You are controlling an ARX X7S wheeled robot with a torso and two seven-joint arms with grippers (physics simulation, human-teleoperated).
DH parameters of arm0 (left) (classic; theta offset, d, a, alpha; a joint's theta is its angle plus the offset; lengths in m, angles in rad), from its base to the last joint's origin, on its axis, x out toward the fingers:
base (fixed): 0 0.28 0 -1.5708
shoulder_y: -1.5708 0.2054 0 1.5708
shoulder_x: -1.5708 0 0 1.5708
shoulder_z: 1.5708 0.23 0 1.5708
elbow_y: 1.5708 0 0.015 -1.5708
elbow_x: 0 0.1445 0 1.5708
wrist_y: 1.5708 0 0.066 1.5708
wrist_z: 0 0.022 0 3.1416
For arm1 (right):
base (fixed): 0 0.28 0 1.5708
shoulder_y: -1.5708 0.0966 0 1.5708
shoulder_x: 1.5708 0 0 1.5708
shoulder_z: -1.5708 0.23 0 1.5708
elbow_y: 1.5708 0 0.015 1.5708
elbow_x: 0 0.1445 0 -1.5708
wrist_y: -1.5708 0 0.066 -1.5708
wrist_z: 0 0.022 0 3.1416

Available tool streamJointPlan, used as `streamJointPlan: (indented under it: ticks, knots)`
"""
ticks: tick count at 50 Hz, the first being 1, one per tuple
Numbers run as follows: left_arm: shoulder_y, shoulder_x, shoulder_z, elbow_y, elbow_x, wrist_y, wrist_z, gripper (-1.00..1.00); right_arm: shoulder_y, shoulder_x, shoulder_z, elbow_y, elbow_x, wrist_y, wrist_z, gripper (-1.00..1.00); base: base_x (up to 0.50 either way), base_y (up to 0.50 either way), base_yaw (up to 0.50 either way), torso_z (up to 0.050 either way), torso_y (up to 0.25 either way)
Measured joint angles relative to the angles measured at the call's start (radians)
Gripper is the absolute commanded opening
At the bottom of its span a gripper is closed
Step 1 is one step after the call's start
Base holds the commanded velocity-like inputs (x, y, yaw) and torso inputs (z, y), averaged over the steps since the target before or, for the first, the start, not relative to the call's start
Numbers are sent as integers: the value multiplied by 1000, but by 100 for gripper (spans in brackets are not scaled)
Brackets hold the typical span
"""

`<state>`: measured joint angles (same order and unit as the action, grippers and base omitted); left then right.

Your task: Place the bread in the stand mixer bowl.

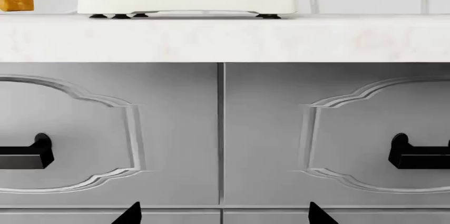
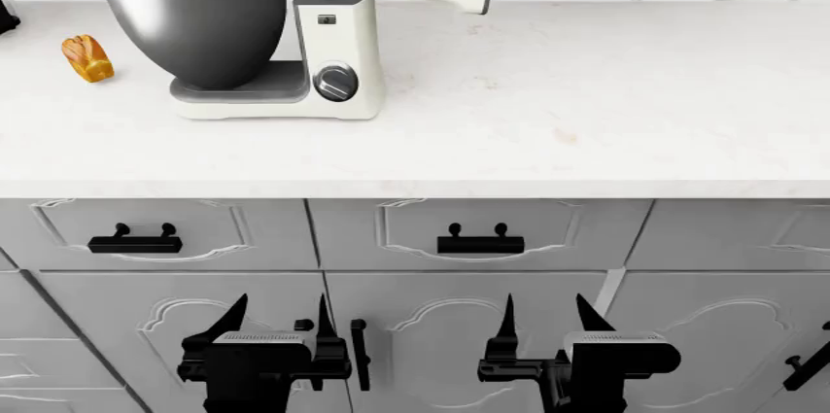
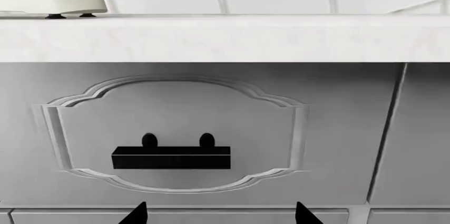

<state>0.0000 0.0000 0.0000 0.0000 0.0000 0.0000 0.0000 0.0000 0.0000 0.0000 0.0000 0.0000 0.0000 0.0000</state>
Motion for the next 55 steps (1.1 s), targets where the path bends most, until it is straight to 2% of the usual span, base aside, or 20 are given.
streamJointPlan:
  ticks: [18, 21, 26, 28, 31, 36, 39, 46, 55]
  knots:
    - [-11, -54, 62, 15, -46, -17, -67, 100, -3, 63, -52, -94, 60, 78, 59, 100, 0, 0, 0, 0, 0]
    - [-38, -70, 54, 88, -65, -85, -81, 100, 18, 91, -35, -189, 81, 167, 68, 100, 0, 0, 0, 0, 0]
    - [-132, -116, 8, 300, -117, -255, -100, 100, 134, 171, 25, -493, 138, 450, 87, 100, 0, 0, 0, 0, 0]
    - [-179, -138, -23, 393, -145, -331, -107, 100, 195, 246, 53, -598, 212, 540, 141, 100, 0, 0, 0, 0, 0]
    - [-258, -175, -83, 531, -197, -453, -118, 100, 284, 434, 68, -720, 395, 586, 305, 100, 0, 0, 0, 0, 0]
    - [-371, -232, -207, 724, -293, -628, -134, 100, 362, 844, 78, -859, 735, 497, 626, 100, 0, 0, 0, 0, 0]
    - [-423, -277, -280, 810, -364, -706, -162, 100, 389, 1023, 140, -915, 908, 483, 755, 100, 0, 0, 0, 0, 0]
    - [-491, -367, -394, 929, -497, -806, -232, 100, 252, 1227, 488, -994, 1176, 534, 890, 100, 0, 0, 0, 0, 0]
    - [-508, -424, -457, 991, -575, -844, -280, 100, -220, 1344, 951, -1040, 1257, 447, 962, 100, 0, 421, 0, 0, 0]
